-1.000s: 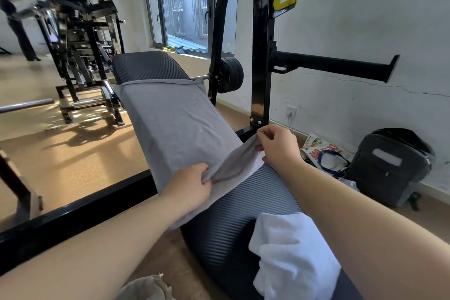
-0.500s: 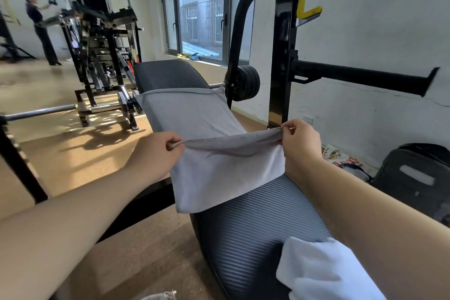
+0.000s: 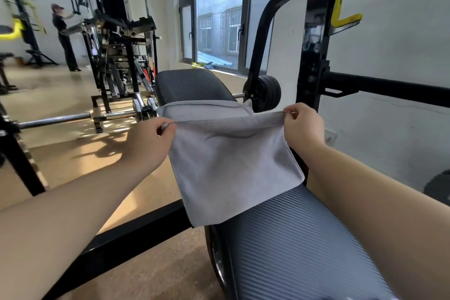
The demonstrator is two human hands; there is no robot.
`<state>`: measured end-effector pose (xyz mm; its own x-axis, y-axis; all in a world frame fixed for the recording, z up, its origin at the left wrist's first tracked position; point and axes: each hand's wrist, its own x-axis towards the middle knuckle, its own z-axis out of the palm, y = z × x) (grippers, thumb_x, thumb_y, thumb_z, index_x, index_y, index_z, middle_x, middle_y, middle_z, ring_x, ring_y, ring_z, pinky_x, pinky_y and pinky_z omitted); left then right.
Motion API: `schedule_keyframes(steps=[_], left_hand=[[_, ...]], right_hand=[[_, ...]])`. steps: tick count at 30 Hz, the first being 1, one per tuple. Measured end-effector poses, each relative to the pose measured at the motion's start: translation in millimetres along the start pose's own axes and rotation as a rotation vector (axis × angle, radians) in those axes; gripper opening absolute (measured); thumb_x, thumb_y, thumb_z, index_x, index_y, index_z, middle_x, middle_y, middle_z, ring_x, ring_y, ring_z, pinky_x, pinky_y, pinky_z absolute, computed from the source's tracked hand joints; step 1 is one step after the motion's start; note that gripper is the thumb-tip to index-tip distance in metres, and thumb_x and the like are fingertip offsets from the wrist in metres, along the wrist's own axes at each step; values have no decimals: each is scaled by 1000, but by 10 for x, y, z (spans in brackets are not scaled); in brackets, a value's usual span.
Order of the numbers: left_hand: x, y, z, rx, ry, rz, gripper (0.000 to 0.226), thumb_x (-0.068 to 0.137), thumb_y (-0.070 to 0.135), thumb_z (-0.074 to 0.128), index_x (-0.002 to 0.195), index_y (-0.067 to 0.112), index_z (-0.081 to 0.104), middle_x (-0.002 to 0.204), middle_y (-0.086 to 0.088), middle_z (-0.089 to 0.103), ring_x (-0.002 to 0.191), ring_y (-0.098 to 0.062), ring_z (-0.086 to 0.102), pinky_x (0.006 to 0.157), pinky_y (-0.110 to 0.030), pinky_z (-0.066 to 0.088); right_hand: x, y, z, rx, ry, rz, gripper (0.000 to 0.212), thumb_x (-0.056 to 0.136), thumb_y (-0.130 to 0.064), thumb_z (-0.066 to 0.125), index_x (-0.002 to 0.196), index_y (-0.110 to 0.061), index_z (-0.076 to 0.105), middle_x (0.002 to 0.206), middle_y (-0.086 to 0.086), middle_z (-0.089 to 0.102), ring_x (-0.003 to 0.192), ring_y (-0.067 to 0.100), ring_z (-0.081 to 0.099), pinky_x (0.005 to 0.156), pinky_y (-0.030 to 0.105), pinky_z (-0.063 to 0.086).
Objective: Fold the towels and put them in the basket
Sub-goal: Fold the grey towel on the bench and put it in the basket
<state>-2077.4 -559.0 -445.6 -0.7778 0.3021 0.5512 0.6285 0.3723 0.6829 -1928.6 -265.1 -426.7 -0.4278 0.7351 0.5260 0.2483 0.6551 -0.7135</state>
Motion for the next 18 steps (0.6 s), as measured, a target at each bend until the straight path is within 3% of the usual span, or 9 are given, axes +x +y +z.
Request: schedule_keyframes(steps=[5,8,10,12,14,18], left_hand=[[352,-229,42,1,47,-8,25,102,31,51,108,25,75,76,7,68,70,-24,65,71,-41,53],[491,-375,100,-22,23,-19,25,102,32,50,105,24,74,76,3,68,70,-27,66,73,-44,56],[569,-487,152,-22,-27,-51,24,103,31,50,107,25,72,79,2,69,71,-22,66,71,-37,54],[626,-596,200,-28,-87,-82,22,103,32,49,106,27,71,84,1,70,73,-19,65,68,-30,49],[677,-682,235,-48,-111,-107,25,104,33,49,110,24,72,94,2,71,83,-21,65,70,-32,47],[789,-744,302,-103,-78,-144,28,104,35,51,121,24,70,104,12,66,88,-7,59,73,-28,46]], right_hand=[[337,-117,349,33,-2,-29,23,101,-20,49,111,-24,69,85,-14,60,77,10,59,62,21,42],[502,-153,553,32,-13,-25,23,101,-20,48,108,-24,69,94,-6,65,84,18,62,73,28,49],[598,-147,692,21,-29,-17,22,100,-21,48,105,-27,68,98,-5,65,88,20,63,77,30,52],[688,-120,832,2,-57,-16,21,100,-21,48,100,-30,66,100,-6,64,92,18,60,80,29,49],[771,-90,962,-3,-93,-3,22,99,-20,47,101,-30,67,103,-4,64,95,17,57,83,26,45],[917,-58,1160,22,-185,46,25,98,-17,48,105,-25,70,102,-2,68,100,21,60,89,30,50]])
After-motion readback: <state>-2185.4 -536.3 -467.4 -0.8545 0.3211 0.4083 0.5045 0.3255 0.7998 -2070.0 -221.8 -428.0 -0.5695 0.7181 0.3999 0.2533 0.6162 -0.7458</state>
